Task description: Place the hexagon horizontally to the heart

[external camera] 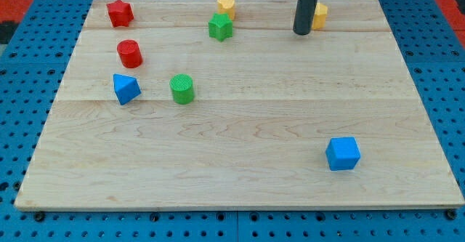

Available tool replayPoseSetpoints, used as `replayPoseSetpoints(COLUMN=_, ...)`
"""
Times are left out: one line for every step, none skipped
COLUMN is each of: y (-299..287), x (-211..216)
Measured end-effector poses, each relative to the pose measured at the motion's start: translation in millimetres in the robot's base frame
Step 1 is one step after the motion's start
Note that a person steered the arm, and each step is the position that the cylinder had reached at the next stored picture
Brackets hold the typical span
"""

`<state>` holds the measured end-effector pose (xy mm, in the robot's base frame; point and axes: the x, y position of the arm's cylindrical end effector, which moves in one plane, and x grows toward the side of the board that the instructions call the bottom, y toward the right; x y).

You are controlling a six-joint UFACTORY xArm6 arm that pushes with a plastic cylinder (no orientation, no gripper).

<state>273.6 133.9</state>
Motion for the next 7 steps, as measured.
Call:
replayPoseSetpoints(y=49.9, x=-7.6)
replayPoseSetpoints(y=54.0, x=-11.7)
replayPoseSetpoints(y=24.0, x=-9.3)
replayPoseSetpoints(y=9.8, x=-10.7)
replayPoseSetpoints(y=21.5, x=-11.4)
replayPoseSetpoints(y=28.6, x=-12.8)
replayPoseSetpoints(y=6.4, x=6.0)
